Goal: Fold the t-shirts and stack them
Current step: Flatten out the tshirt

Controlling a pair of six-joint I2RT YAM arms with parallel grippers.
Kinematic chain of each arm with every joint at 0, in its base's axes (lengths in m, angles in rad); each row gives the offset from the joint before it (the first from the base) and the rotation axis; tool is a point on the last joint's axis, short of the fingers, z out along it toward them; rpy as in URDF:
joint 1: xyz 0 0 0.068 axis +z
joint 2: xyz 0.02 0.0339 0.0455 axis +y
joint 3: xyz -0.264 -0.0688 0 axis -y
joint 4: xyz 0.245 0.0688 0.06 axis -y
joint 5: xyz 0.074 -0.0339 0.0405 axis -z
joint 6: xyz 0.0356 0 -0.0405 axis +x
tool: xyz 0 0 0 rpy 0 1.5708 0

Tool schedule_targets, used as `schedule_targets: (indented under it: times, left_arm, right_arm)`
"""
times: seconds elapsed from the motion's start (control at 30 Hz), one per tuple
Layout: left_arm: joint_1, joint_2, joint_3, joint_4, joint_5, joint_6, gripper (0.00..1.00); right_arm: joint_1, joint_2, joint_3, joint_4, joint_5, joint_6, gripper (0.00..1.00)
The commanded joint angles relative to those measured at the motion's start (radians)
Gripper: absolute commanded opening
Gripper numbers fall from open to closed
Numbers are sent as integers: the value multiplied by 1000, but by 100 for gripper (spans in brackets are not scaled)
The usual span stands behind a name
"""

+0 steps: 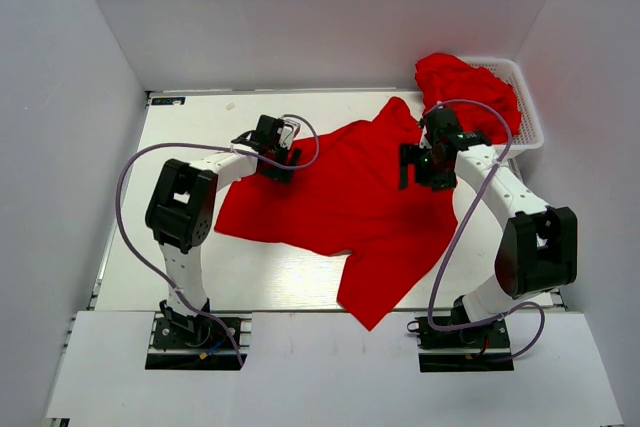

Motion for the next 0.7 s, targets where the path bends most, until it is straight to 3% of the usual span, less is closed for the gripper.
schedule_targets:
  times: [0.0, 0.17, 0.2, 0.23, 0.37, 0.67]
  left_arm:
    - [-5, 15, 19, 23, -22, -38, 85]
    - [-5, 36, 40, 11, -22, -38, 59]
    - [-5, 36, 40, 11, -32, -47, 49]
    - [-5, 36, 49, 0, -32, -56, 30]
    - [-5, 2, 39, 29, -5, -65, 0]
    - [-5, -27, 75, -13, 34, -87, 0]
  right_arm:
    - [-4, -29, -10, 3, 11, -9, 90]
    - [-5, -27, -9, 3, 16, -10, 90]
    - [-8, -27, -11, 3, 17, -13, 90]
    - [-7, -32, -12, 3, 14, -10, 90]
    - [-4, -30, -17, 6, 2, -12, 90]
    - [-5, -24, -44, 20, -1, -19, 90]
